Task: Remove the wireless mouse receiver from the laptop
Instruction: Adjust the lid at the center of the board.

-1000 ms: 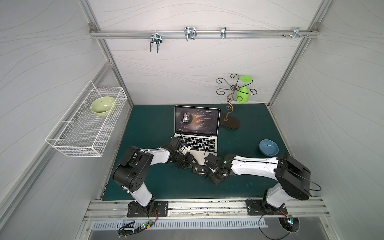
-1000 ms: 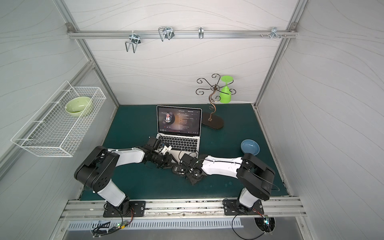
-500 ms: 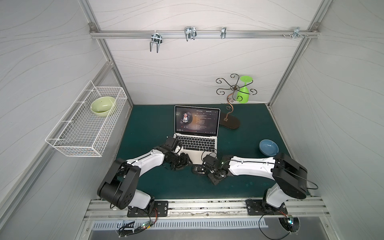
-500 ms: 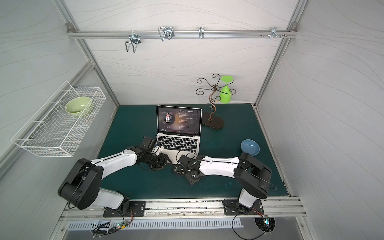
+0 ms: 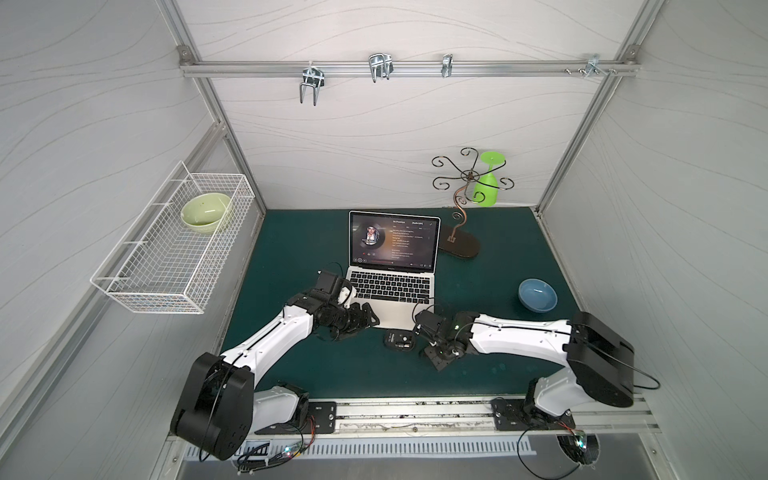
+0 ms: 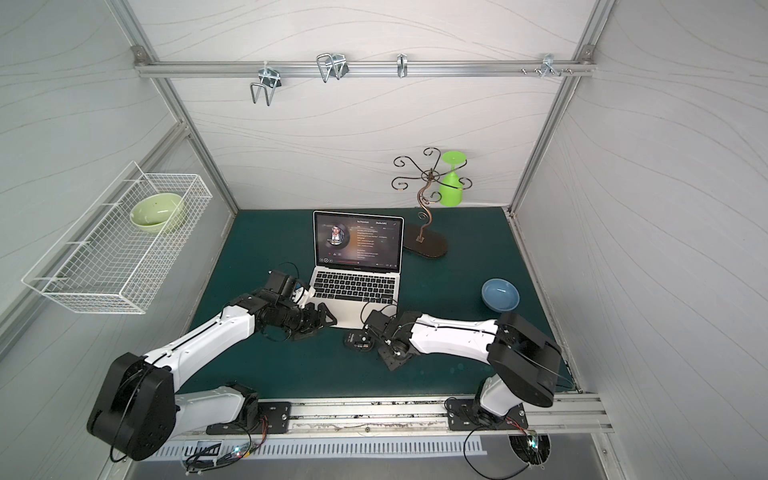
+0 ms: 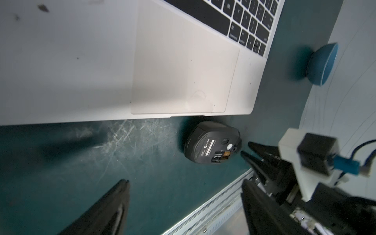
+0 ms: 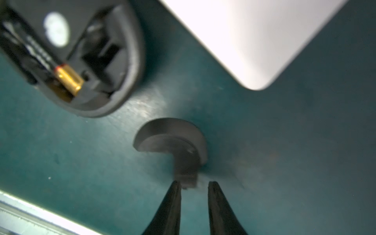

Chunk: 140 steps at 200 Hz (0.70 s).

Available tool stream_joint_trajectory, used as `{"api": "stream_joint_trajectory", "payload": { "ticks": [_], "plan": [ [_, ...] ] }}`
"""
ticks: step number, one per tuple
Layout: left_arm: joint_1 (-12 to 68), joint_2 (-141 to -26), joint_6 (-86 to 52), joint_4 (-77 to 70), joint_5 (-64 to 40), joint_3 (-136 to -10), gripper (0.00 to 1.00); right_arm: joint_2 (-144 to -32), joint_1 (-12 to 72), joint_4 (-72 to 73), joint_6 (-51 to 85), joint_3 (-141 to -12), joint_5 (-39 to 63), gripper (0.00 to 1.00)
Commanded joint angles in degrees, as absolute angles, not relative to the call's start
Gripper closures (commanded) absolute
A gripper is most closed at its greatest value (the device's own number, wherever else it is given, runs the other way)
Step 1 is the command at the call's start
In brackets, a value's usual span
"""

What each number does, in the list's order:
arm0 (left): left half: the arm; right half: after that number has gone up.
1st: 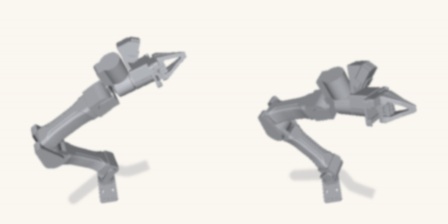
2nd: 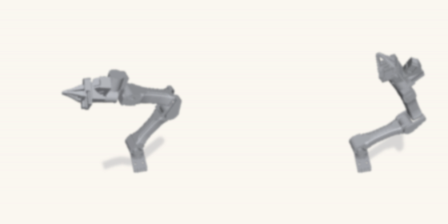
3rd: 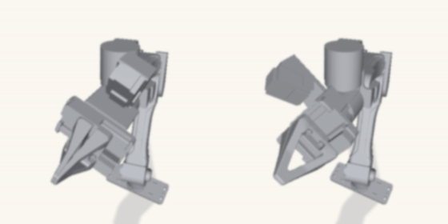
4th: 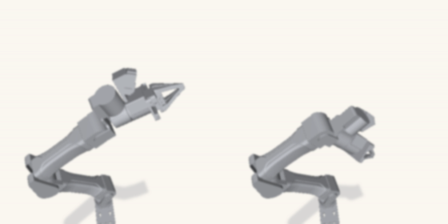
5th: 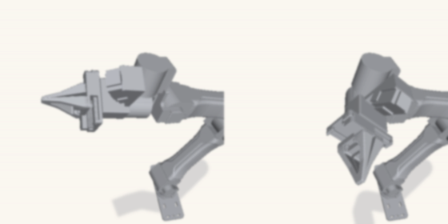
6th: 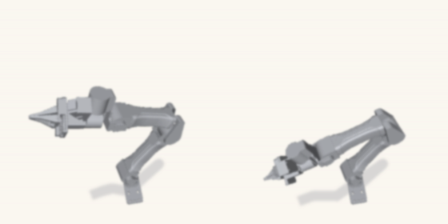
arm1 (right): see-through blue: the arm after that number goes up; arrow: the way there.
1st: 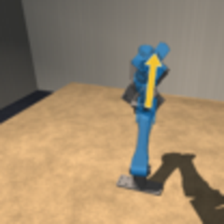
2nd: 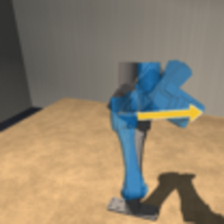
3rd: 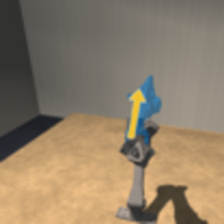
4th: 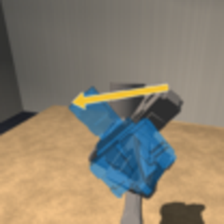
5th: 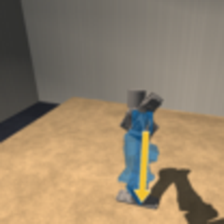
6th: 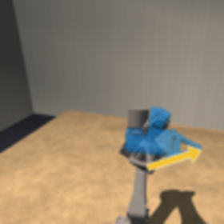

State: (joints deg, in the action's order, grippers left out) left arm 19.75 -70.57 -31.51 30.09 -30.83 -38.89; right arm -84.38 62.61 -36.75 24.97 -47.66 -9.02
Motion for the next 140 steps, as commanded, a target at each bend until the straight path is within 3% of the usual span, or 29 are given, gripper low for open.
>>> {"api": "stream_joint_trajectory", "payload": {
  "ticks": [1,30,41,52,62,111,140],
  "plan": [
    [19.42,-69.54,-30.5,28.68,-32.4,-41.48,0.01,-77.09,55.51,-37.88,24.73,-46.02,-4.04,0.73],
    [19.42,-70.43,-30.17,27.55,-34.33,-42.09,0.01,-69.58,42.14,-33.42,24.17,-43.06,9.14,0.72],
    [19.42,-70.46,-29.74,27.09,-35.07,-42.1,0.01,-69.0,41.1,-33.61,22.07,-43.53,10.63,0.66],
    [19.42,-70.01,-29.71,26.88,-35.46,-41.79,0.01,-69.32,42.59,-34.41,20.18,-44.18,10.09,0.54],
    [19.42,-69.32,-29.55,26.9,-35.43,-41.5,0.01,-69.75,45.62,-35.08,18.61,-44.39,7.35,0.51],
    [18.75,-65.27,-29.69,27.6,-33.91,-39.52,0.01,-79.63,59.53,-37.86,17.64,-46.02,-5.32,0.51],
    [16.94,-63.67,-29.62,28.45,-34.48,-39.21,0.01,-85.76,62.94,-38.63,18.02,-48.68,-8.02,0.51]
  ]
}}
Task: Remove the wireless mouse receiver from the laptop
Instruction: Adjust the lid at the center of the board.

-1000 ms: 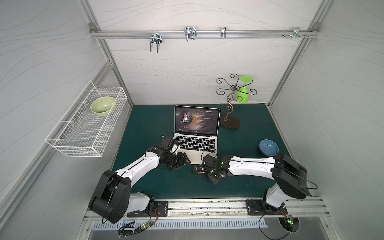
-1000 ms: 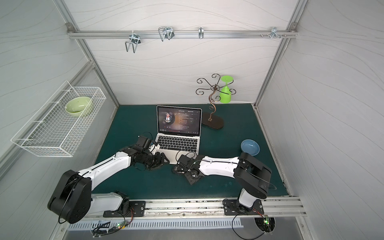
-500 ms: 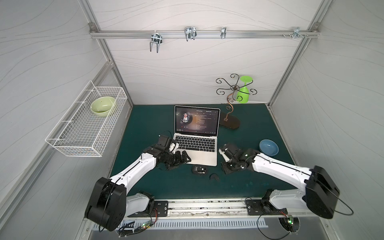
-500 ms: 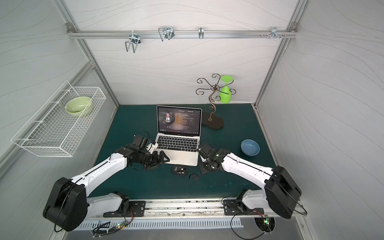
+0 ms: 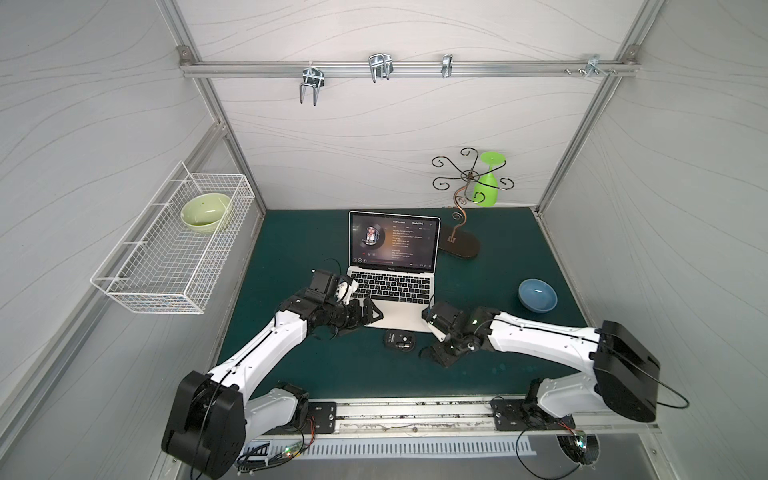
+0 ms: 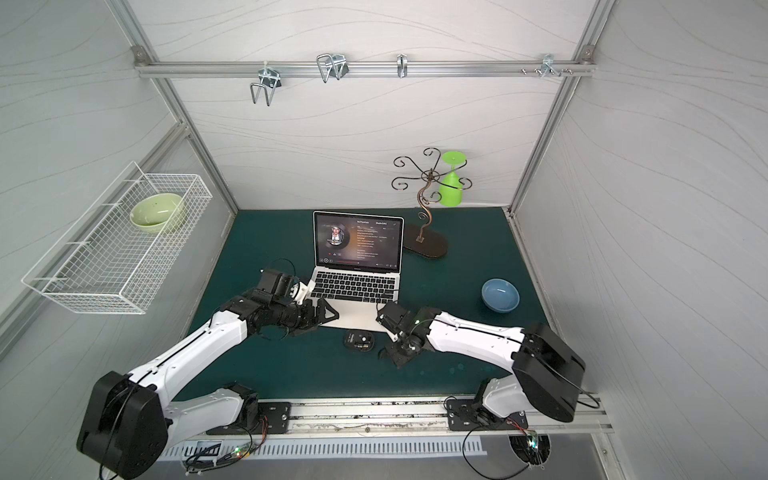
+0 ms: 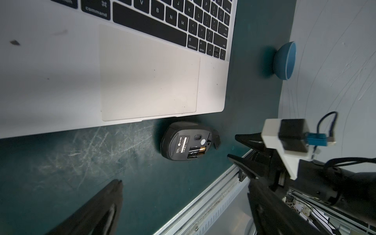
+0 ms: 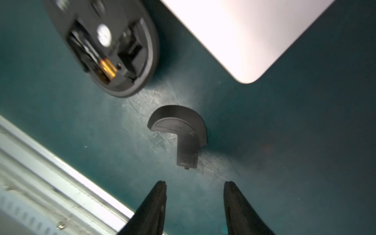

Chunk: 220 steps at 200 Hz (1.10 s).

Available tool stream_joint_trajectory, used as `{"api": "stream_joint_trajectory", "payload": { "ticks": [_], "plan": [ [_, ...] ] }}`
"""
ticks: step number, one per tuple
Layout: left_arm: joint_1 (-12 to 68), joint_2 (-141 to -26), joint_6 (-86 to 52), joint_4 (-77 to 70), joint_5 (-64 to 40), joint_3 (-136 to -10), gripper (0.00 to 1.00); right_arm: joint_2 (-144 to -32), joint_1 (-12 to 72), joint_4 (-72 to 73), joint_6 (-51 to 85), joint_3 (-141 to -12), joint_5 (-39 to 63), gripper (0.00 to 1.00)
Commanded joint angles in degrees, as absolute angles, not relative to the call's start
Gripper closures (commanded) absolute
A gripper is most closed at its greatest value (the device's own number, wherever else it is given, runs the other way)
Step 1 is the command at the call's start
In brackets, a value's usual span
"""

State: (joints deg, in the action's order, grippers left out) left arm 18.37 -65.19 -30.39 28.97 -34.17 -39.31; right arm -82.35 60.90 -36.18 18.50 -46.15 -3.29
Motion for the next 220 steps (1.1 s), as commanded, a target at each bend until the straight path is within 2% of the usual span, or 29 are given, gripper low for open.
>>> {"api": "stream_joint_trajectory", "payload": {
  "ticks": [1,82,116,150,171,200,220],
  "plan": [
    [16.86,-63.57,-29.58,28.55,-34.46,-39.25,0.01,-85.94,62.98,-38.61,18.02,-48.73,-8.1,0.51],
    [13.65,-63.53,-28.31,29.68,-35.92,-39.38,0.01,-94.79,63.62,-35.03,18.13,-51.47,-9.47,0.53],
    [13.12,-64.0,-28.3,29.7,-36.03,-39.55,0.01,-95.87,63.54,-35.16,18.29,-52.12,-11.3,0.73],
    [12.66,-65.4,-27.97,29.93,-36.47,-40.15,0.01,-94.64,62.87,-36.74,18.49,-51.87,-11.87,0.83],
    [12.52,-66.1,-27.93,29.76,-36.65,-40.34,0.01,-92.52,61.88,-37.45,19.28,-51.27,-11.95,0.85],
    [12.48,-66.26,-28.3,29.01,-37.53,-40.51,0.01,-86.84,56.2,-35.44,20.79,-48.29,-4.71,0.85],
    [12.48,-66.11,-28.37,28.88,-37.85,-40.62,0.01,-81.84,47.77,-31.81,22.17,-44.53,4.36,0.85]
  ]
}}
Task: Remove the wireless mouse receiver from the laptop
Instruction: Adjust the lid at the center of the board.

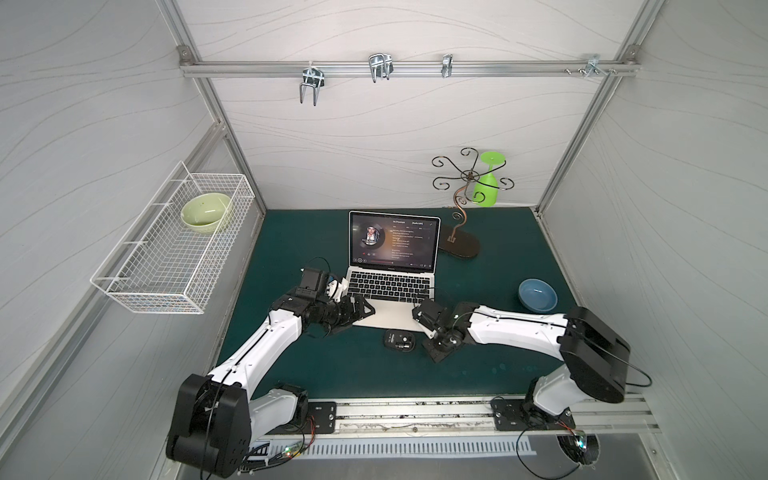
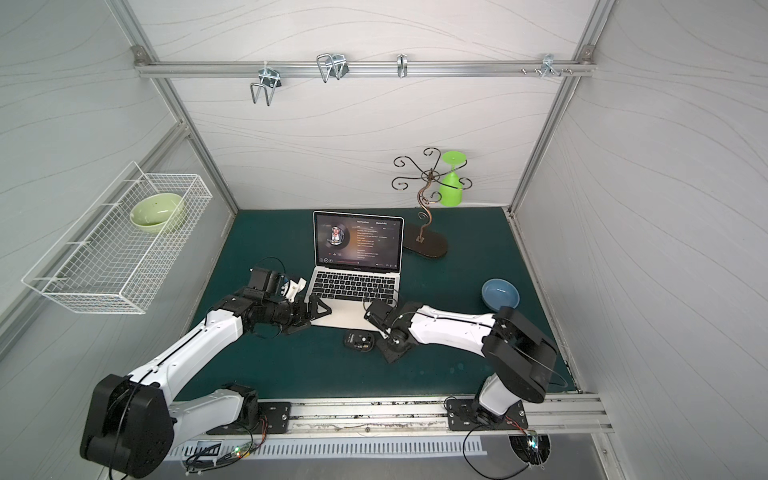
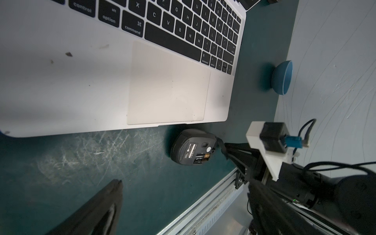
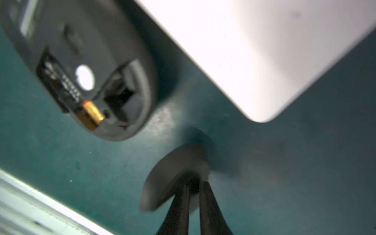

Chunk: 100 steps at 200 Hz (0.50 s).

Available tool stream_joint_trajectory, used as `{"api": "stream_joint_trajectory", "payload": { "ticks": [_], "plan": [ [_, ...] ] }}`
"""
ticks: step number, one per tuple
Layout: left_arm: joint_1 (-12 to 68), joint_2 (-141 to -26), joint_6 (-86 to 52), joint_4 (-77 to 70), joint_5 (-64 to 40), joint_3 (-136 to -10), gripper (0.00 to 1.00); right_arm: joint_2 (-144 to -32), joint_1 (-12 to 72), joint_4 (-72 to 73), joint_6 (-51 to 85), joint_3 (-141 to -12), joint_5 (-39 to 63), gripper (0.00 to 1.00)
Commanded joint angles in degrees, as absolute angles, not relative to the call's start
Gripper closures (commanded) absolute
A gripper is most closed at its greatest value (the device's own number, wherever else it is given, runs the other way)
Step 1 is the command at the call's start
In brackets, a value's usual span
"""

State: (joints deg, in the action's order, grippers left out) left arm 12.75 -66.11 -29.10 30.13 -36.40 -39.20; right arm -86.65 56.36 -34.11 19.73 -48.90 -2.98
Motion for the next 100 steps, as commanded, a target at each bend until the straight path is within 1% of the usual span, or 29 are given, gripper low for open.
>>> {"api": "stream_joint_trajectory", "payload": {
  "ticks": [1,27,35,46,54,62,71,79,100],
  "plan": [
    [12.48,-66.15,-28.38,28.9,-37.87,-40.62,0.0,-81.61,47.22,-31.55,22.25,-44.41,4.69,0.85],
    [12.48,-66.43,-28.54,28.23,-38.85,-40.63,0.01,-77.09,33.7,-24.73,24.46,-39.7,22.83,0.85],
    [12.46,-66.46,-28.8,27.59,-39.56,-40.44,0.01,-75.91,30.6,-23.21,25.51,-38.93,26.13,0.84],
    [12.49,-66.75,-29.0,27.09,-39.98,-40.38,0.01,-75.32,26.32,-23.03,26.57,-38.7,29.03,0.8],
    [12.48,-66.88,-29.05,27.03,-40.04,-40.43,0.01,-75.24,24.2,-24.45,26.17,-39.46,28.41,0.79],
    [12.48,-67.04,-29.0,26.84,-40.12,-40.35,0.01,-74.78,23.56,-28.08,24.78,-40.87,24.45,0.77],
    [12.49,-66.98,-29.08,26.57,-40.32,-40.2,0.01,-73.6,24.16,-30.9,23.24,-42.26,19.64,0.69],
    [12.46,-66.81,-29.16,26.53,-40.21,-40.09,0.01,-72.33,24.71,-31.87,22.48,-42.62,17.83,0.63],
    [12.24,-66.07,-29.6,26.84,-37.83,-40.15,0.01,-69.73,27.55,-31.53,21.05,-43.01,15.98,0.59]
  ]
}}
